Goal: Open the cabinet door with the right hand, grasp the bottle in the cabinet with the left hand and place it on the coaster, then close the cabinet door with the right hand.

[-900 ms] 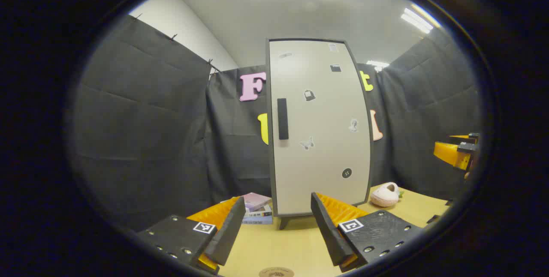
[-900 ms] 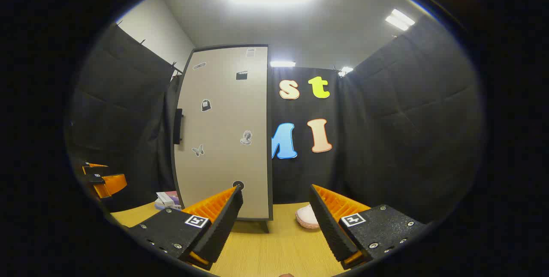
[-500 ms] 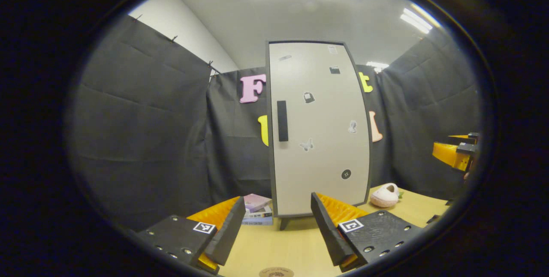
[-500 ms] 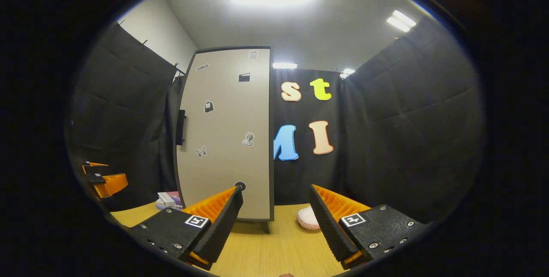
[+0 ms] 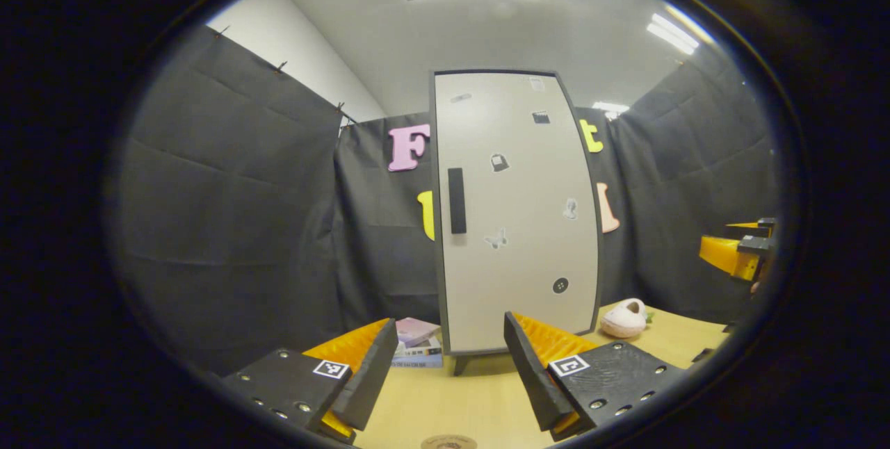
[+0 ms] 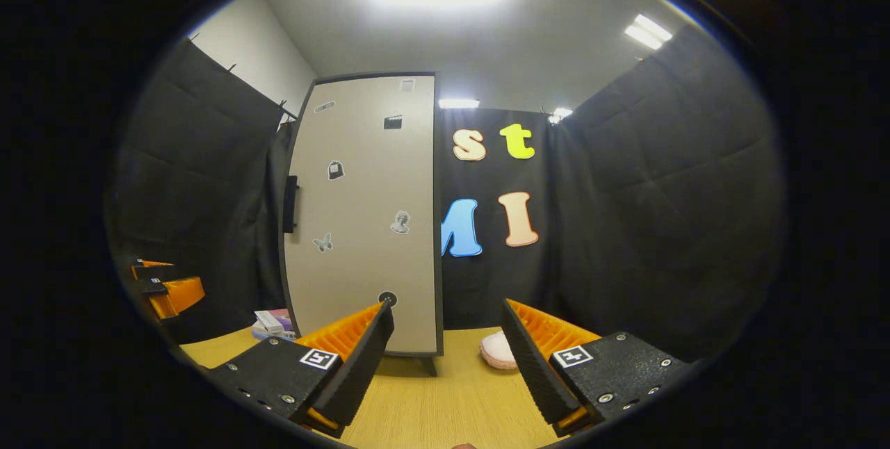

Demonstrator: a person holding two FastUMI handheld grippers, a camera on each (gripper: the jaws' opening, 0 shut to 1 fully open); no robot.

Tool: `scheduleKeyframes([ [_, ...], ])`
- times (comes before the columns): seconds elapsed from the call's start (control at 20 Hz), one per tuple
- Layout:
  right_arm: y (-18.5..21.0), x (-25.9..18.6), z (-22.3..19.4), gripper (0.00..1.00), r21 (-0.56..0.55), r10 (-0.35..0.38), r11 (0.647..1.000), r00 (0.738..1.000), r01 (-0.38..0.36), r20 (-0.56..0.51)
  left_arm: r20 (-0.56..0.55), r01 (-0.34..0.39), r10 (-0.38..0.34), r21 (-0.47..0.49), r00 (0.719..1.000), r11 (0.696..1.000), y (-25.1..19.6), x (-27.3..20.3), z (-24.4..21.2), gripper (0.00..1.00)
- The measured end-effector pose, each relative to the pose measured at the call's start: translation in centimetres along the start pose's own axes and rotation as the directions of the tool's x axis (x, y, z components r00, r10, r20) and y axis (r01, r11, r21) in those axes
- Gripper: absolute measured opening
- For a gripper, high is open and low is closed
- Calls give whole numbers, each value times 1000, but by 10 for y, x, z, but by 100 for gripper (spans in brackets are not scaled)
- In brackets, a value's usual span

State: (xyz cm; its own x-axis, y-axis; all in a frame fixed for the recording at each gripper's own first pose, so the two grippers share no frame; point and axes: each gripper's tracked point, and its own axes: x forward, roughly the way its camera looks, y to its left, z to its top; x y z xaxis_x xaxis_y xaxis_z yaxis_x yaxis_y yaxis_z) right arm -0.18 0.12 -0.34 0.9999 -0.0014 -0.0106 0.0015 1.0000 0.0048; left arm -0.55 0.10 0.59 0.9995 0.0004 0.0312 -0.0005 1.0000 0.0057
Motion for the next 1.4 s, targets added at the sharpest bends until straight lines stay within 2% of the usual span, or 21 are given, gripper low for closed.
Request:
scheduleKeyframes([
  [0.05,1,0,0,96,1,1,1000,1000,-1,-2,1,-2,2,0,1000,1000,0,0,1,88],
  [0.2,7,4,0,96,6,10,1000,1000,-10,-10,7,-16,16,3,1000,1000,2,0,1,93],
  [0.4,25,14,10,96,19,54,998,999,-54,0,14,-49,49,6,999,999,6,-3,1,93],
  [0.55,45,26,18,96,28,93,995,996,-94,6,18,-85,85,15,996,996,17,-12,5,88],
  [0.85,89,54,35,96,35,179,983,984,-179,22,10,-167,167,21,986,986,65,-39,2,88],
  [1.4,182,111,67,96,88,282,954,958,-286,58,-6,-301,301,49,953,952,141,-77,-6,88],
])
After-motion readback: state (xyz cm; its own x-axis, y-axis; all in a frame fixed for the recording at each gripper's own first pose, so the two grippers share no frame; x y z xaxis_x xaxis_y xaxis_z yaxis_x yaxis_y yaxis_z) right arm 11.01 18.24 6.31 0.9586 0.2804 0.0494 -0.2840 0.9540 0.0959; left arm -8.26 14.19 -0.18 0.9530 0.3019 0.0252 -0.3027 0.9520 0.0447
